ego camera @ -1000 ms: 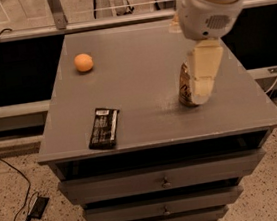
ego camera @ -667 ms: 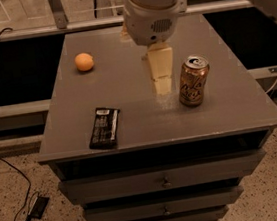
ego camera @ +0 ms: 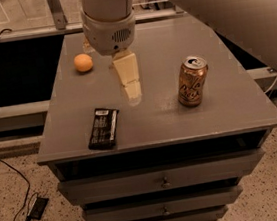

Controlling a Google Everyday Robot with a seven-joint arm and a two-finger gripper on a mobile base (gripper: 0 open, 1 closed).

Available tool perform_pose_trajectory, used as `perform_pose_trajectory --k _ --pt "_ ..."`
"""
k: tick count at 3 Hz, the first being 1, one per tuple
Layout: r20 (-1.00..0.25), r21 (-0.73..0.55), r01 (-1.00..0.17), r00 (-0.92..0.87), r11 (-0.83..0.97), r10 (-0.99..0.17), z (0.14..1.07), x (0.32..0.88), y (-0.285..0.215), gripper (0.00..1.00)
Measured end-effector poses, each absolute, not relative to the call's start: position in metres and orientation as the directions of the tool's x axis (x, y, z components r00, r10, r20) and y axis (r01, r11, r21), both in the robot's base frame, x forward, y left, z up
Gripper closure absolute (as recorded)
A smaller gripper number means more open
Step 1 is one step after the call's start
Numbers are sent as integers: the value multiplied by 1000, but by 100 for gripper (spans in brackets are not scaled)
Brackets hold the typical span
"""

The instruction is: Pick rxbar chocolate

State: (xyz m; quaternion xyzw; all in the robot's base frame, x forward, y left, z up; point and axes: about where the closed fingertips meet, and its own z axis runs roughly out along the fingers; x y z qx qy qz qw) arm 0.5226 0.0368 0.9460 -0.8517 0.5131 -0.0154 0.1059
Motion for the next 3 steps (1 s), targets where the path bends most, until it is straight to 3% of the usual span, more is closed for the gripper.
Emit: perform_pose_trajectory --k 2,3 --pt "-152 -185 -814 578 -551 -802 910 533 53 0" --pt "-130 -185 -691 722 -699 -680 889 538 64 0"
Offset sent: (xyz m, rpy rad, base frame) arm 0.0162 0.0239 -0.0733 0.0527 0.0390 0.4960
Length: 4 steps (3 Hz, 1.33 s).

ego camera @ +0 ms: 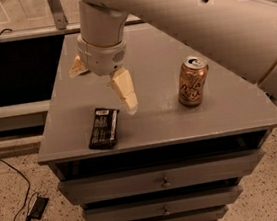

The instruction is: Pick rxbar chocolate

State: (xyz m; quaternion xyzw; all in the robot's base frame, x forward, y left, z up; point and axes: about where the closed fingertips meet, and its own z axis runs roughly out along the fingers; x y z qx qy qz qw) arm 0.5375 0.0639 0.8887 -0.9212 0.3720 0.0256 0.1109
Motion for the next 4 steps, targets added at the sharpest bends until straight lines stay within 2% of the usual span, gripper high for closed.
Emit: perform_pose_trajectory --k 1,2,3,4 --pt "-65 -201 -519 853 -831 -517 873 536 73 0" --pt "-46 -210 -446 893 -870 -447 873 537 75 0" --pt "-101 -180 -427 904 -886 -415 855 536 74 0" --pt "-134 -120 -328 940 -937 -312 832 527 82 0"
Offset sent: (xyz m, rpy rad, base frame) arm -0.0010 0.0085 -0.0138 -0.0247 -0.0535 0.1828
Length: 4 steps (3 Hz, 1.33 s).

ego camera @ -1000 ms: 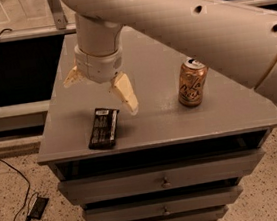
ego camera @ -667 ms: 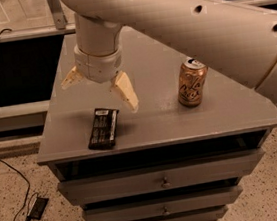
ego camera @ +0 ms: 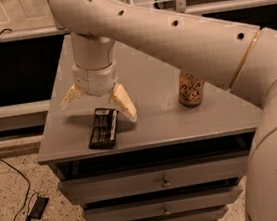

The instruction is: Pick rxbar chocolate

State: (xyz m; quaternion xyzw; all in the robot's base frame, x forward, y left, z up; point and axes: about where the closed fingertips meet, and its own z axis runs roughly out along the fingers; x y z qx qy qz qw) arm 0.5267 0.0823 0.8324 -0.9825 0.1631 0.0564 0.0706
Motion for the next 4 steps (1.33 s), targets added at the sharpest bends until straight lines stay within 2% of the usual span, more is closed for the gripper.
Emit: perform_pose_trajectory --k 1,2,4 --pt "-121 -95 -228 969 -969 -216 821 514 90 0" --pt "-118 -106 -232 968 -967 -219 820 516 92 18" --pt "-115 -115 -232 969 -966 -219 824 518 95 64"
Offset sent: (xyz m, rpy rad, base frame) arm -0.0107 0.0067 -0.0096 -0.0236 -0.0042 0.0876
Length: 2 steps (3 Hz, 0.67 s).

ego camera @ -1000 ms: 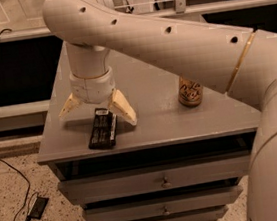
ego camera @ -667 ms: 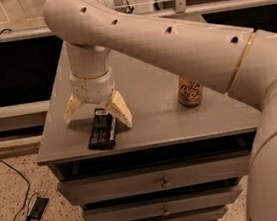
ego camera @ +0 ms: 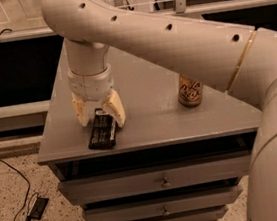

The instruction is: Pick rxbar chocolate

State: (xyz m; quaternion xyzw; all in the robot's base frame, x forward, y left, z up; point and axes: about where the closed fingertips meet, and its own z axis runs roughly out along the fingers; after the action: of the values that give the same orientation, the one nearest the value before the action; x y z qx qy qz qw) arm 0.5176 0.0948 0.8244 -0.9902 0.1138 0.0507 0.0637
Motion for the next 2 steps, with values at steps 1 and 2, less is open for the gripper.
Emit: perform_pose_trajectory --k 1,2 --pt "-115 -114 -232 969 -966 -219 833 518 95 88" --pt "-115 -115 -232 969 -966 -219 833 518 95 100"
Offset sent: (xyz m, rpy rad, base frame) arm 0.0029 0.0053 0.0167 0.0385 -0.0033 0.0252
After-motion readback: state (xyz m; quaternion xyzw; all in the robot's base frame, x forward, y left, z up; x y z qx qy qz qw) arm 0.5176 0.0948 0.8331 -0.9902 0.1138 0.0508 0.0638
